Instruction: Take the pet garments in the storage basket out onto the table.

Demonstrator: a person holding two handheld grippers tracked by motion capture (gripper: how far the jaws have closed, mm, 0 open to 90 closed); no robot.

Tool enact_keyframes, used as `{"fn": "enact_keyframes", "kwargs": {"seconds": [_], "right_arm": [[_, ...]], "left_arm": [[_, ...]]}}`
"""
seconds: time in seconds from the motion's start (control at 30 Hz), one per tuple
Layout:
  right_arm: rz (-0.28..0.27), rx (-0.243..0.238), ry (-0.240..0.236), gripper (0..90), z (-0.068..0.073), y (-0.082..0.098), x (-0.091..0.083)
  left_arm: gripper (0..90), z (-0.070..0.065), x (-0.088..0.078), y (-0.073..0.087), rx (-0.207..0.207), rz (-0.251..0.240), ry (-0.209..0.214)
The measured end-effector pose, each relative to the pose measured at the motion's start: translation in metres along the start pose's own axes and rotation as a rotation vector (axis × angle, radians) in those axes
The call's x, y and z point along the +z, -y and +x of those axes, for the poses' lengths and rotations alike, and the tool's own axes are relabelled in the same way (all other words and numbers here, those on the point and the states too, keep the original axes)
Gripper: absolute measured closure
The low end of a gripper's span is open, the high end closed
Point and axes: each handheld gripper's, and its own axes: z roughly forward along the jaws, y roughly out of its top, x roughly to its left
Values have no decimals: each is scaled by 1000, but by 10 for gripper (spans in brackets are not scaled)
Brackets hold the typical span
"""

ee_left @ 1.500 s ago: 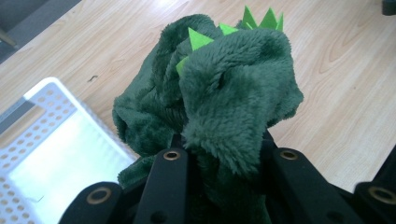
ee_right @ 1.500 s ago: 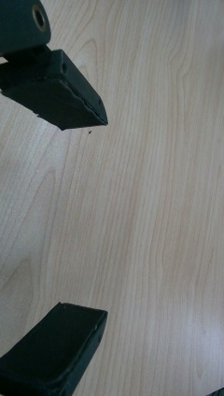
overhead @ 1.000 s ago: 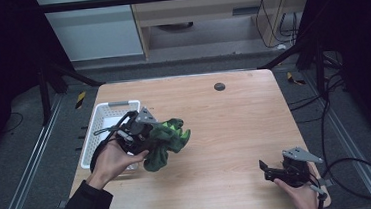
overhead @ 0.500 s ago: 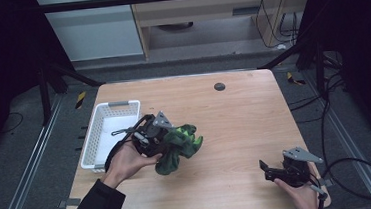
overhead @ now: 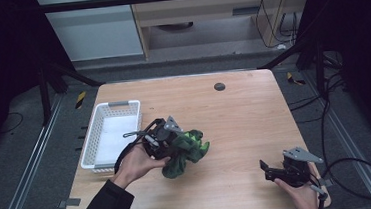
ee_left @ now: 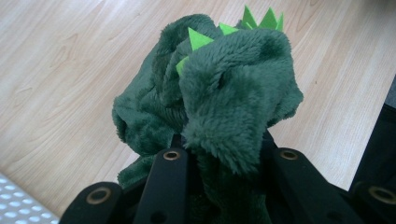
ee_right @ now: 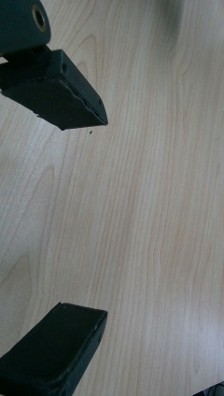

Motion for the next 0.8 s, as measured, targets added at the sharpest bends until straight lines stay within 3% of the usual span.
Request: {"fn": "enact_keyframes", "kwargs": {"seconds": [0.8], "right_arm": [[-11, -12, 4, 70, -1, 0, 0]], "left_arm": [[746, -5, 46, -3, -6, 28, 42]]}}
